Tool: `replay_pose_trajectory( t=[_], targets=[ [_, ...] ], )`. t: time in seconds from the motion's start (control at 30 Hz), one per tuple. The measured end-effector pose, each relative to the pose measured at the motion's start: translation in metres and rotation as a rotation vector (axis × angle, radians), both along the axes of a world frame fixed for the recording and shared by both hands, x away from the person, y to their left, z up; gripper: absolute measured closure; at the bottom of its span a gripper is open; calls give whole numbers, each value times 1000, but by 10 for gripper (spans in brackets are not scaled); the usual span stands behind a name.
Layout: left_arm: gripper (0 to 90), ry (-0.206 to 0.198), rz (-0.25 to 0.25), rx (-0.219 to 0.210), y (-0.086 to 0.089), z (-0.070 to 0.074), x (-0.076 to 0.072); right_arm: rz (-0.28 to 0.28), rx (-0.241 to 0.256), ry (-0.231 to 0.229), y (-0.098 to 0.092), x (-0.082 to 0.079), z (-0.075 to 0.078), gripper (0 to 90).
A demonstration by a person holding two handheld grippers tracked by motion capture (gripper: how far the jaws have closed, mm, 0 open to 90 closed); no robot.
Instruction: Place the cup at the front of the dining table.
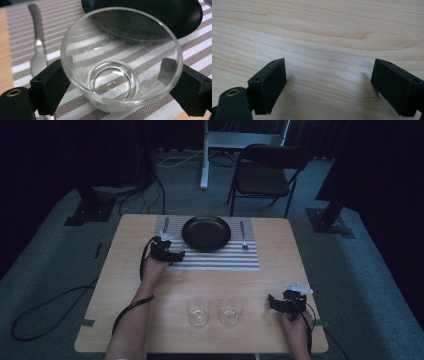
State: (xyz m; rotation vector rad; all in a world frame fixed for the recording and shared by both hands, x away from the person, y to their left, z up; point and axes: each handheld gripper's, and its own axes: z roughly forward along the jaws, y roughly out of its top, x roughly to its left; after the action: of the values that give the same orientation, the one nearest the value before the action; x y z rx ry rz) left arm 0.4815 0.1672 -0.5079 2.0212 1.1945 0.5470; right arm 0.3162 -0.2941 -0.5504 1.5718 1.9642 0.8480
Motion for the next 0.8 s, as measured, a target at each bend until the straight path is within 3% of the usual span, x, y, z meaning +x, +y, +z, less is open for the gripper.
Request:
replay_pose_trajectory(
  t=[0.07, 0.37, 0.8],
  targets=[
    [105, -17, 0, 13, 0, 0, -2, 0, 0, 0, 0, 0, 0, 123],
    [105, 14, -11, 36, 1, -4, -7, 0, 0, 0, 0, 0, 0, 123],
    [106, 21, -28, 28, 8, -3, -17, 0, 0, 0, 0, 0, 0, 122]
  ],
)
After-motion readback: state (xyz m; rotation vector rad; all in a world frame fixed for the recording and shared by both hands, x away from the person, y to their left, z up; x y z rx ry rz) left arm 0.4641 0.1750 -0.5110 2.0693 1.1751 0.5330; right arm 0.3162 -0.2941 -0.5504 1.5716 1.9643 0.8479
